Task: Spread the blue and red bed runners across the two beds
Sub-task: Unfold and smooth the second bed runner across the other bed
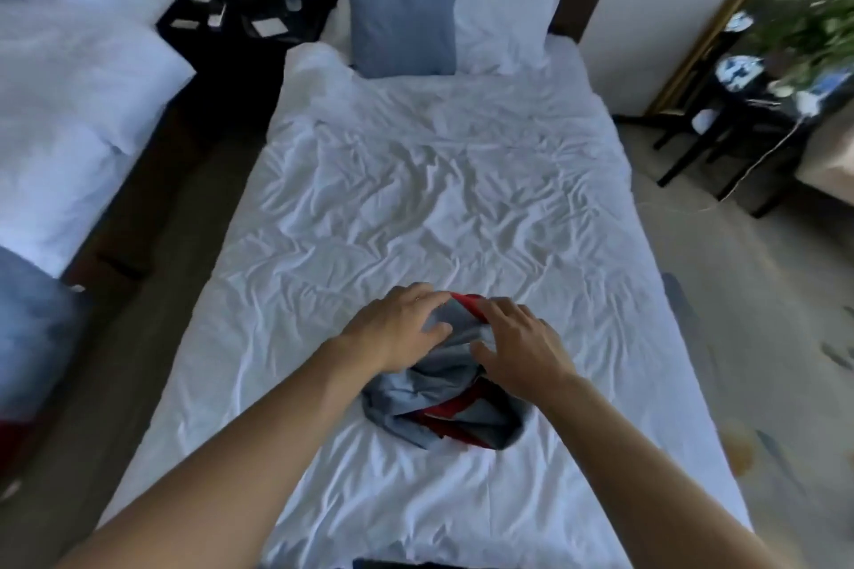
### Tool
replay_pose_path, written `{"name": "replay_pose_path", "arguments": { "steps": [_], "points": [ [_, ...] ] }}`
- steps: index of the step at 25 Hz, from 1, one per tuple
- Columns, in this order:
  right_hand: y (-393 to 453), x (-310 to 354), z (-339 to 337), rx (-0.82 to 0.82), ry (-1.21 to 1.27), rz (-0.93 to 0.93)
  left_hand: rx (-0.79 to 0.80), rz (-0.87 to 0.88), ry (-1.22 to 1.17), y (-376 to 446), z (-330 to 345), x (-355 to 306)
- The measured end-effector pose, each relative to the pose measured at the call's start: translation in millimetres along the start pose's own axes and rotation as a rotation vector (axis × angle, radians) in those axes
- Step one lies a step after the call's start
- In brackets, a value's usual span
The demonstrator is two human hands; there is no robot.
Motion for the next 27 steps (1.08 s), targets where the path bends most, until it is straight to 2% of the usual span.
{"name": "replay_pose_path", "arguments": {
  "steps": [7, 12, 14, 17, 19, 21, 23, 25, 27],
  "points": [
    [38, -50, 94, 0.162, 0.052, 0.032, 0.11, -0.112, -0.095, 13, 98, 46],
    [80, -81, 179, 0.215, -0.026, 0.026, 0.032, -0.223, 0.0, 58, 175, 83],
    [89, -97, 205, 0.212, -0.121, 0.017, 0.053, -0.259, 0.038, 72, 207, 91],
    [88, -130, 220, 0.123, -0.181, 0.035, 0.049, -0.295, 0.016, 85, 245, 106],
    [83, -142, 217, 0.046, -0.192, 0.037, -0.051, -0.265, 0.005, 85, 250, 111],
    [83, -144, 214, 0.035, -0.152, 0.054, -0.158, -0.221, 0.001, 83, 245, 113],
    [91, -134, 205, -0.032, -0.02, 0.051, -0.22, -0.186, 0.003, 76, 239, 109],
    [105, -111, 186, -0.182, 0.088, -0.026, -0.223, -0.098, 0.031, 67, 237, 94],
    [126, -83, 179, -0.234, 0.085, -0.131, -0.198, -0.003, 0.055, 61, 238, 72]
  ]
}}
Point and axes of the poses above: each hand's wrist, its own y-axis towards the middle knuckle, its own z-axis out of the palm, x = y × z, the point moved 6 cm from there along y, towards the middle knuckle, and after that the axes turned 15 degrees about y, right-handed, at the moved point
